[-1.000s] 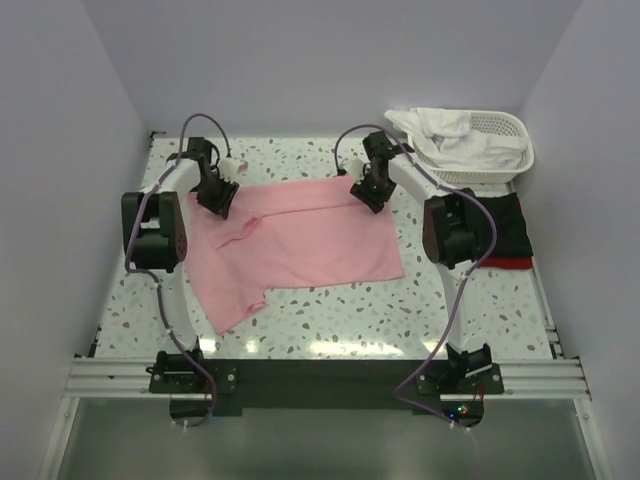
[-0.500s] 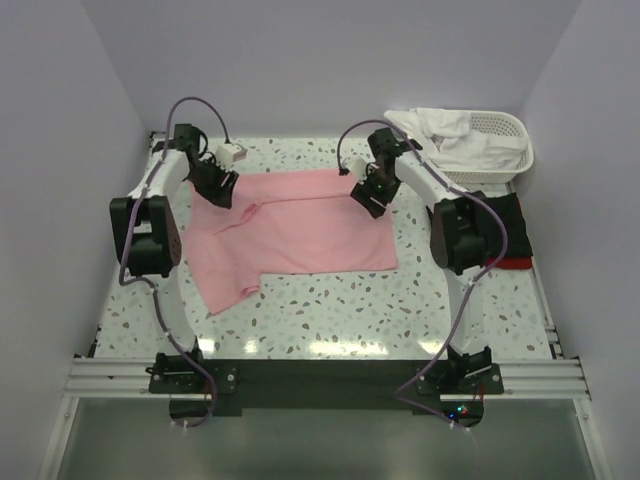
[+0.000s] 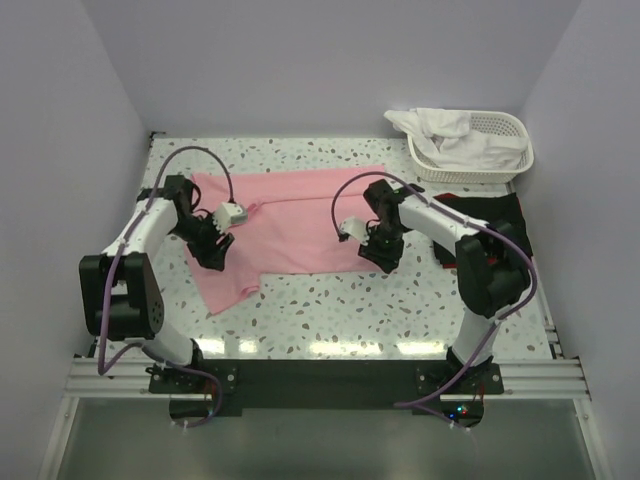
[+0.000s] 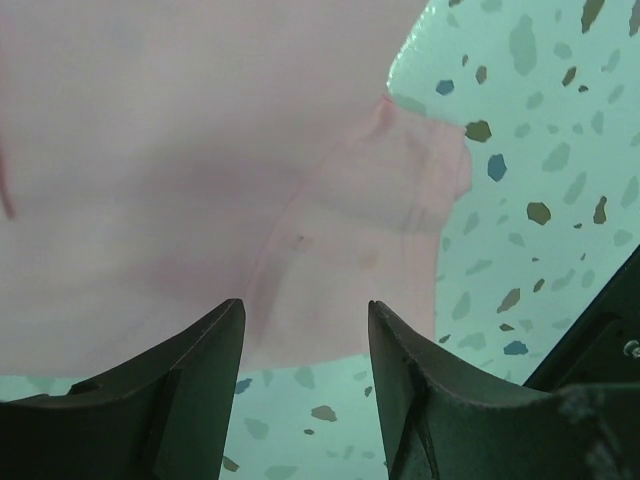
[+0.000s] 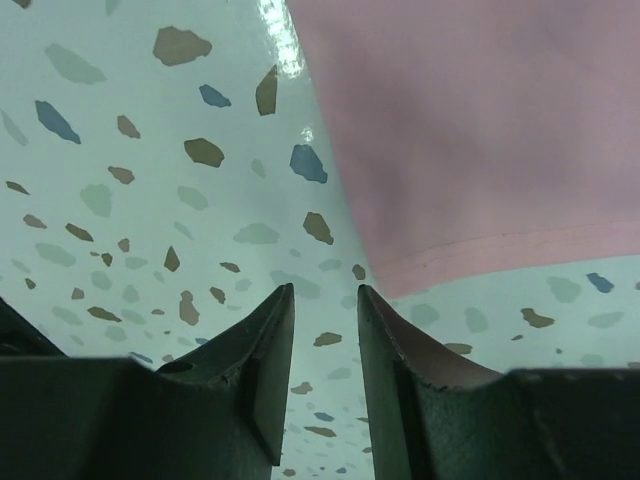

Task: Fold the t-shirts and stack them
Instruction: Fold the tshirt

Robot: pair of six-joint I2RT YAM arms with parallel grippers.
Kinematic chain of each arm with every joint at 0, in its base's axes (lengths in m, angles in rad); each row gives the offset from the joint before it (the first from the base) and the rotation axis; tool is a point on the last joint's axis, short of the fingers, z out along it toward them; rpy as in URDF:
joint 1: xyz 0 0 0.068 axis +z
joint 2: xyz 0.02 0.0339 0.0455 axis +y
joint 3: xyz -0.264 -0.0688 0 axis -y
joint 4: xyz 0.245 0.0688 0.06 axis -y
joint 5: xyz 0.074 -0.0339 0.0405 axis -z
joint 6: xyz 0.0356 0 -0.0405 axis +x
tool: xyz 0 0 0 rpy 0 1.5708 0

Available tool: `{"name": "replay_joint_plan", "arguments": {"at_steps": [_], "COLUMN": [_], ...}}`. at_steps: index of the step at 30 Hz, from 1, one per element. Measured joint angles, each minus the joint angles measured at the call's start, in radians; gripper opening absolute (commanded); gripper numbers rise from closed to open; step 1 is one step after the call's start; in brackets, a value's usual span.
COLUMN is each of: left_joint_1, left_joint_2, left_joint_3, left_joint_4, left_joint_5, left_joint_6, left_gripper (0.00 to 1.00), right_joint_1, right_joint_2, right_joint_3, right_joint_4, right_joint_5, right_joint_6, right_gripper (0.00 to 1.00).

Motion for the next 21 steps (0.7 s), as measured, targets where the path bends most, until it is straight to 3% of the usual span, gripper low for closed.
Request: {"name": "replay_joint_plan", "arguments": {"at_steps": [6,21], "left_joint_1": [0.000,-0.037], "left_joint_2": [-0.080,-0.231], "left_joint_3": [-0.114,-0.325], "left_joint_4": [0.004,0.056], "left_joint_5": [-0.024,-0.135], "left_joint_6": [0.031,0.134], "left_gripper": [0.57,0.59], "right_joint_1": [-0.008,-0.005], "right_joint_2": [0.002,0.024], "right_joint_3": [-0.106,-0.159], "right_joint_4": [0.111,0.254], "right_joint_5": [0.047,0.122], "right_joint_6": [0.007,0.003], "right_gripper": [0.35,0.30]}}
